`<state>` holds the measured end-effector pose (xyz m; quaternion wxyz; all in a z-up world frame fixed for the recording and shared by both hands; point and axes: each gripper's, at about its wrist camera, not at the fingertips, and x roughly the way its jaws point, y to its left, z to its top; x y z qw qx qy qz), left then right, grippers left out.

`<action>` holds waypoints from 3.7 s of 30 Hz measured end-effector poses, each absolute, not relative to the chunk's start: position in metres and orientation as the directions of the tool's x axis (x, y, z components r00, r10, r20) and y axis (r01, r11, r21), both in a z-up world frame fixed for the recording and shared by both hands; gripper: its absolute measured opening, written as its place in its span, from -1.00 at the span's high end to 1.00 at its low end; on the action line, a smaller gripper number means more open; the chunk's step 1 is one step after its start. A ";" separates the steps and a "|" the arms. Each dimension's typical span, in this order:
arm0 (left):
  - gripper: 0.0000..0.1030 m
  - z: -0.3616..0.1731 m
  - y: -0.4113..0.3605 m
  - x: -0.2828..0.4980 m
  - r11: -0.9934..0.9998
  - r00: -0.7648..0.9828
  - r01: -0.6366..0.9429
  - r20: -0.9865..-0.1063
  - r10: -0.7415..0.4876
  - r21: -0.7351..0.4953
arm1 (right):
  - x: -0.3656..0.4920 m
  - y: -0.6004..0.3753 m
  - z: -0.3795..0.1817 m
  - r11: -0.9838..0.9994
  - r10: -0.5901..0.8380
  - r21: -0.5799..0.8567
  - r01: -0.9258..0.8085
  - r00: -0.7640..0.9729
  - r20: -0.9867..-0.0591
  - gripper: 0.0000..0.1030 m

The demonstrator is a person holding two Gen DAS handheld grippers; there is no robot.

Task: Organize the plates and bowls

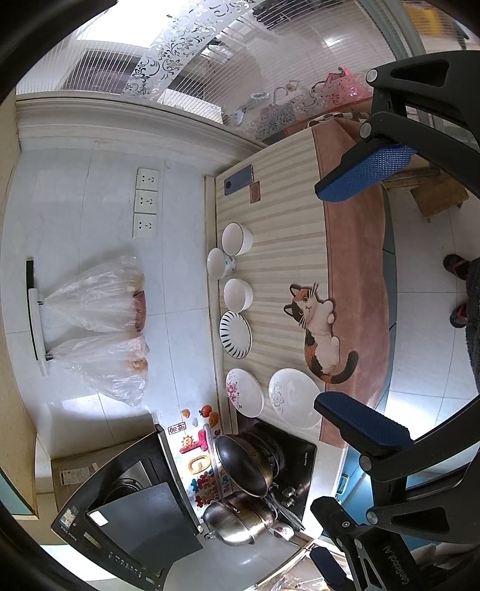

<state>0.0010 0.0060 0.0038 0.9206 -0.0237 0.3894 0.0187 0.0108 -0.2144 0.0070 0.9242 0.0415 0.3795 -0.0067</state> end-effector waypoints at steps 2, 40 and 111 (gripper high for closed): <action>-1.00 0.004 0.006 0.001 0.998 0.696 -0.053 -0.717 0.016 -0.029 | 0.011 -0.214 0.007 0.997 0.018 0.071 0.044 0.712 -0.702 -1.00; -1.00 -0.062 0.083 0.076 0.987 0.685 -0.141 -0.728 0.038 -0.082 | 0.109 -0.173 -0.067 0.890 0.427 0.441 -0.118 0.559 -0.711 -1.00; 0.23 -0.354 0.040 0.397 0.961 0.132 -0.012 -0.953 -0.271 -0.275 | 0.440 -0.194 -0.422 0.875 0.483 0.483 -0.020 0.029 -0.875 0.68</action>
